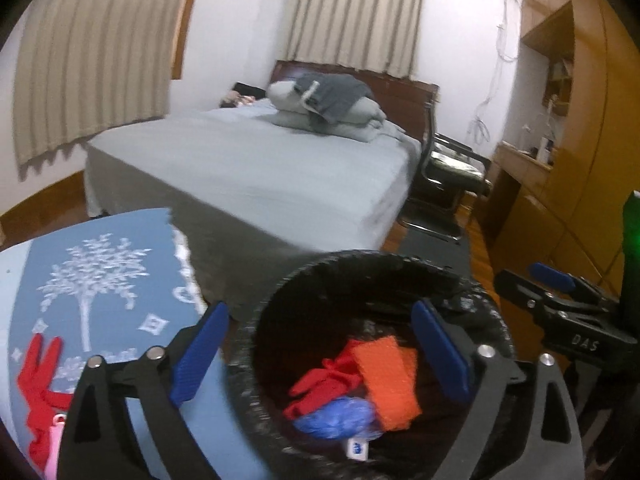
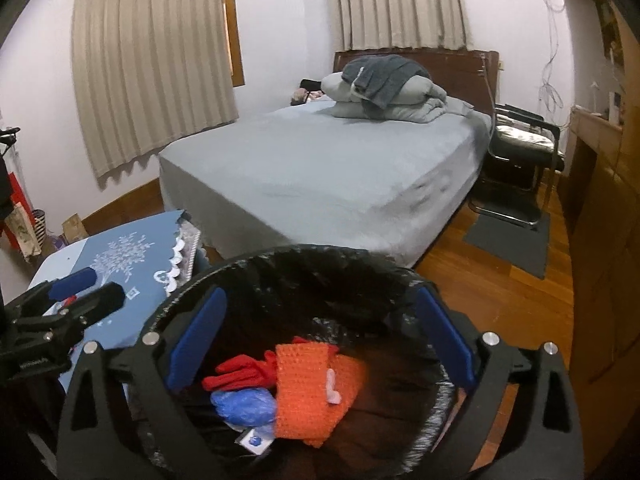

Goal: Collect trash
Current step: 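Open both grippers over the bin and withdraw toward the table, then lower the left gripper onto the red cloth and grasp it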

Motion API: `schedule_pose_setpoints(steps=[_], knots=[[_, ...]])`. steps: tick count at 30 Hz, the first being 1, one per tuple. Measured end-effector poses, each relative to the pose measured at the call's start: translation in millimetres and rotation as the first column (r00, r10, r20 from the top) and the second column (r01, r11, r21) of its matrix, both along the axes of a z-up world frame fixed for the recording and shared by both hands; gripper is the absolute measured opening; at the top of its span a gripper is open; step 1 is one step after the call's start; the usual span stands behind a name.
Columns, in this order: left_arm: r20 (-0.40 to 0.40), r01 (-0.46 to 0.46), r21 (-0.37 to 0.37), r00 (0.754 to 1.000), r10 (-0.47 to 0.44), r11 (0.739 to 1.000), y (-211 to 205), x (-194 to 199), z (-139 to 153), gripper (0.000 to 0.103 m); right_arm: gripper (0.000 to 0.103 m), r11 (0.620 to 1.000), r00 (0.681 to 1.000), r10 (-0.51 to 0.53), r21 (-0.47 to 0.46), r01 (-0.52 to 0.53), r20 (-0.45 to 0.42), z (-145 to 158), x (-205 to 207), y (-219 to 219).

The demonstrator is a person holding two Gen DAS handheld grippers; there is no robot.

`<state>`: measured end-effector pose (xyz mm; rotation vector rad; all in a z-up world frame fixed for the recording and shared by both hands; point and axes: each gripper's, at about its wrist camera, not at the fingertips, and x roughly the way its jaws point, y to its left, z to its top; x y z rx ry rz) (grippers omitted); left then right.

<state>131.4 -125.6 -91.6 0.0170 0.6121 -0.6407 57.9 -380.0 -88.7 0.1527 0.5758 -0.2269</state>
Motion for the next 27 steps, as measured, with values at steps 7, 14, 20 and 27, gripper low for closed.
schedule_pose_setpoints(steps=[7, 14, 20, 27], knots=[[0.024, -0.136, 0.012, 0.99, 0.135, 0.991, 60.5, 8.6, 5.0, 0.096, 0.095, 0.998, 0.999, 0.043, 0.045, -0.044, 0.014, 5.0, 17.9, 30.9], [0.028, -0.285, 0.045, 0.959, 0.284, 0.958, 135.6, 20.5, -3.7, 0.096, 0.095, 0.983, 0.984, 0.178, 0.044, -0.178, 0.02, 4.5, 48.5, 94.1], [0.028, -0.406, 0.092, 0.914, 0.405, 0.909, 203.4, 30.3, -17.0, 0.096, 0.095, 0.959, 0.96, 0.278, 0.04, -0.28, 0.033, -0.4, 70.2, 151.4], [-0.009, -0.464, 0.137, 0.883, 0.469, 0.875, 252.8, 43.9, -40.1, 0.096, 0.095, 0.938, 0.939, 0.343, 0.041, -0.344, 0.027, -19.3, 87.1, 200.8]])
